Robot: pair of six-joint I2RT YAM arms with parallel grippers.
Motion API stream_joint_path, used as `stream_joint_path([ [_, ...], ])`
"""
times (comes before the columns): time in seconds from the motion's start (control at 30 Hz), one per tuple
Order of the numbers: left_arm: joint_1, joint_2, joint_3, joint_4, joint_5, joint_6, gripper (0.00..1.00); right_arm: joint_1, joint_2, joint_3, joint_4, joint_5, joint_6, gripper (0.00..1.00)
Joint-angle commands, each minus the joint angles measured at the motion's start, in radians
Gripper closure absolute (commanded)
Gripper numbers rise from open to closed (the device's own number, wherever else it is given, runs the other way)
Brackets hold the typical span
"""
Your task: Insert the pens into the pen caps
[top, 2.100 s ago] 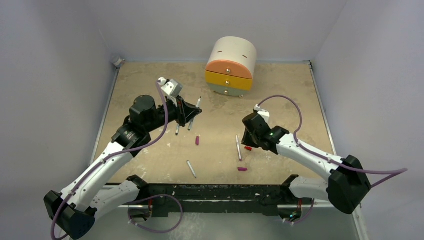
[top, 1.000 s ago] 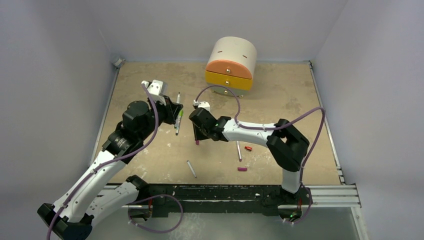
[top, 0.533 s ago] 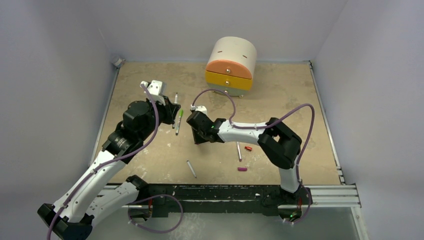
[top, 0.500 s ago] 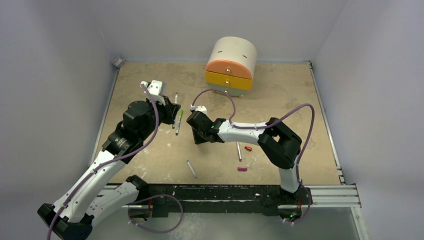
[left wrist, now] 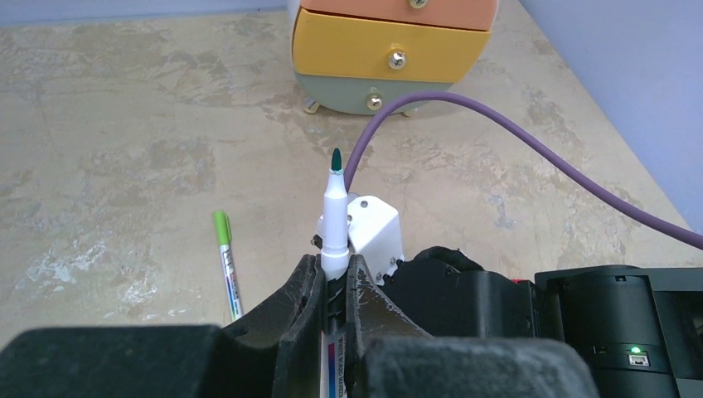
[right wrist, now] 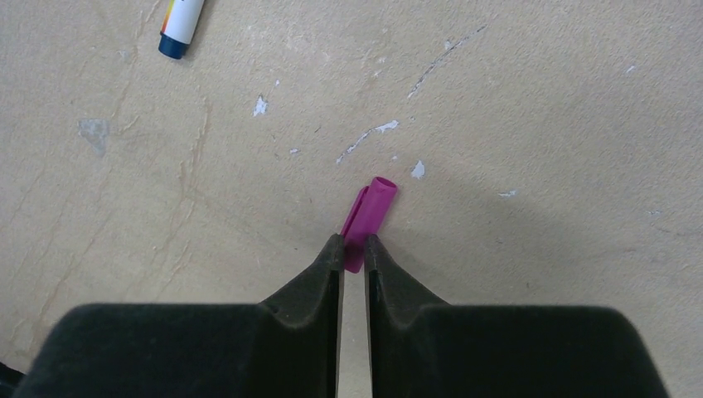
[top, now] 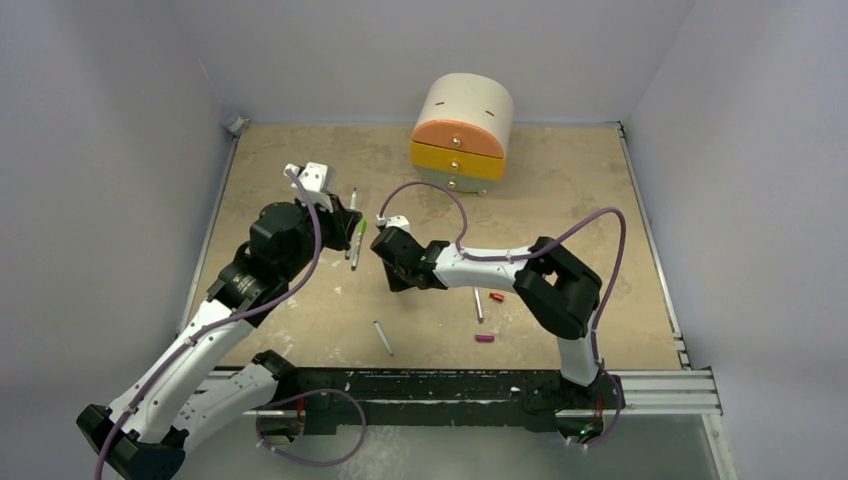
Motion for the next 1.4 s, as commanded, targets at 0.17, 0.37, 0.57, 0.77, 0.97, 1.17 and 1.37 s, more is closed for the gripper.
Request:
stream_joint_path([
  [0.17,0.003,0.0,0.005,0.04,0.005,0.014,1.0,0.005,0.008,-0.024,-0.041,0.038,-0.042,0.76],
  [0.37,0.003,0.002,0.005,0.037,0.003,0.014,1.0,0.005,0.001,-0.029,-0.07,0.063,-0.042,0.77],
  [0.57,0.003,0.005,0.004,0.04,0.009,0.014,1.0,0.005,-0.034,-0.061,-0.118,0.089,-0.047,0.75],
  [0.77,0.005,0.004,0.004,0.041,0.014,0.016,1.0,0.005,-0.054,-0.08,-0.134,0.098,-0.044,0.66],
  [0.97,0.005,-0.001,0.001,0.038,0.014,0.018,1.0,0.004,-0.058,-0.09,-0.14,0.1,-0.021,0.63],
  [1.17,0.006,0.001,0.001,0.041,0.02,0.016,1.0,0.004,-0.063,-0.107,-0.127,0.099,-0.006,0.63],
  [1.37,0.007,0.003,0.001,0.037,0.02,0.017,1.0,-0.006,-0.005,-0.046,-0.153,0.12,0.018,0.63],
])
